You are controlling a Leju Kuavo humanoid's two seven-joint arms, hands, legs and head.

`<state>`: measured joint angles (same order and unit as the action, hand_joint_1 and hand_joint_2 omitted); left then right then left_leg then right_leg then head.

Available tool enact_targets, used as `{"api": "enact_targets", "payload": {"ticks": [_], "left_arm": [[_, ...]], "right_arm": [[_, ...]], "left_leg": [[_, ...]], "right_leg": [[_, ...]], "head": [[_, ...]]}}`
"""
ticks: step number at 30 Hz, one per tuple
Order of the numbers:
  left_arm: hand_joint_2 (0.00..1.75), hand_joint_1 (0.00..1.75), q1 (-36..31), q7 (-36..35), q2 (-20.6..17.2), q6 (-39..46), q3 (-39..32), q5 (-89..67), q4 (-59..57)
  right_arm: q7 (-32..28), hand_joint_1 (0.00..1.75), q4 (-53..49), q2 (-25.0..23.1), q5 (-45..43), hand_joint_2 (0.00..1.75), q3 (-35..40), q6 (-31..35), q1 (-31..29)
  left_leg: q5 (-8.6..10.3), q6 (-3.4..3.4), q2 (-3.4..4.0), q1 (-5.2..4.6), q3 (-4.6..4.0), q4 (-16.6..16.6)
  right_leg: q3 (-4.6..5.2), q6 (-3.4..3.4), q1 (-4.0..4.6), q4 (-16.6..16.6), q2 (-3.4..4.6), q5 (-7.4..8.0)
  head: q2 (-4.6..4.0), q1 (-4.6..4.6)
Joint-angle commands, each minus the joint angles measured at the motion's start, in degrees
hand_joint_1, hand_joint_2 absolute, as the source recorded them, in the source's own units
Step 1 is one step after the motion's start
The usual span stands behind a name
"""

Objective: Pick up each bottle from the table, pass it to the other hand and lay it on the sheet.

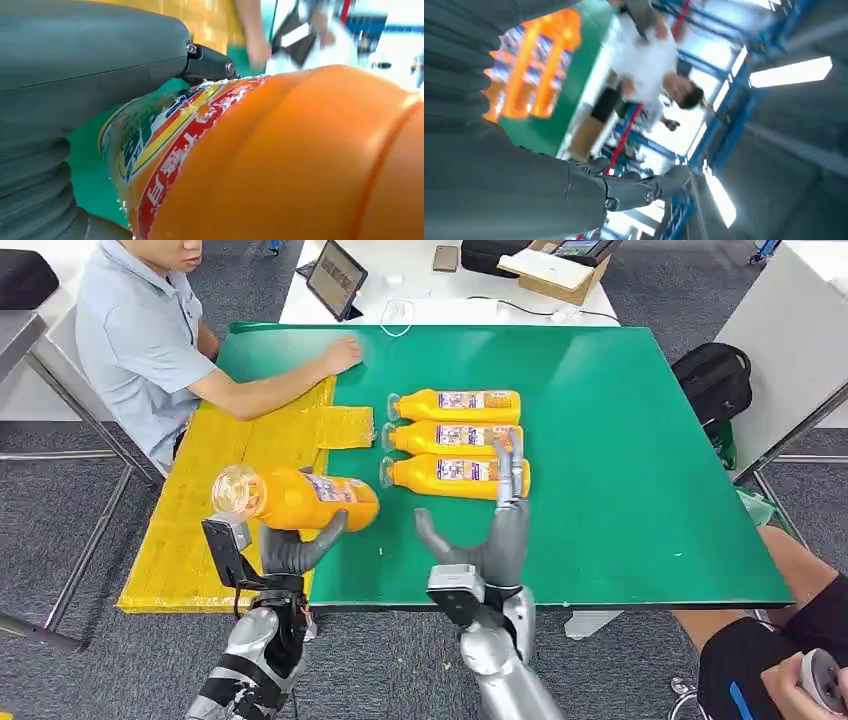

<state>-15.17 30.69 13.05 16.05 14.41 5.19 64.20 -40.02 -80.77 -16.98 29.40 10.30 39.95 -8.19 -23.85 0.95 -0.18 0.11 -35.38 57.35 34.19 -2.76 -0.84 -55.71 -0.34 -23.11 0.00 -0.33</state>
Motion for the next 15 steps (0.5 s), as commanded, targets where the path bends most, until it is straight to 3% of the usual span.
{"api": "enact_targets", "payload": {"ticks": [1,6,9,10,11,15], "left_arm": [[1.75,1.75,-6.86,-1.01,-4.33,-1.61,-5.85,-1.52,-8.37],[1.75,1.75,-6.00,-3.29,-2.36,-11.07,-8.71,2.71,-6.55],[1.75,1.73,-5.59,-2.24,-2.26,-8.86,-7.81,-0.09,-5.69],[1.75,1.71,-6.62,-0.20,-3.21,1.55,-5.58,-10.16,-6.85],[1.75,1.66,-7.04,0.13,-3.53,4.59,-5.09,-13.05,-7.45],[1.75,1.66,-7.04,0.13,-3.53,4.59,-5.09,-13.05,-7.45]], "right_arm": [[0.02,0.00,-6.64,0.56,-4.80,0.00,-3.47,0.05,1.68],[0.02,0.00,-1.04,1.60,-9.59,0.00,-2.40,0.05,-0.62],[0.02,0.00,1.00,2.12,-11.34,0.00,-1.31,0.05,-1.23],[0.02,0.00,1.93,2.62,-11.43,0.00,0.07,0.05,-1.54],[0.02,0.00,1.97,2.69,-11.48,0.00,0.34,0.05,-1.57],[0.02,0.00,1.97,2.69,-11.48,0.00,0.34,0.05,-1.57]], "left_leg": [[-0.03,-0.04,0.00,0.03,0.13,-0.03],[-0.06,-0.05,0.02,0.04,0.19,0.00],[-0.05,-0.03,0.04,0.05,0.23,-0.05],[-0.03,-0.02,0.05,0.03,0.17,-0.03],[-0.09,-0.03,0.06,0.04,0.27,-0.02],[-0.09,-0.03,0.06,0.04,0.27,-0.02]], "right_leg": [[-0.13,0.07,0.03,0.02,0.00,-0.03],[-0.20,0.10,0.04,0.01,0.02,-0.05],[-0.26,0.08,0.05,0.08,0.04,-0.04],[-0.19,0.07,0.03,0.05,0.04,-0.03],[-0.30,0.10,0.04,0.04,0.06,-0.07],[-0.30,0.10,0.04,0.04,0.06,-0.07]], "head": [[0.00,0.00],[0.00,0.00],[0.00,0.00],[0.00,0.00],[0.00,0.00],[0.00,0.00]]}}
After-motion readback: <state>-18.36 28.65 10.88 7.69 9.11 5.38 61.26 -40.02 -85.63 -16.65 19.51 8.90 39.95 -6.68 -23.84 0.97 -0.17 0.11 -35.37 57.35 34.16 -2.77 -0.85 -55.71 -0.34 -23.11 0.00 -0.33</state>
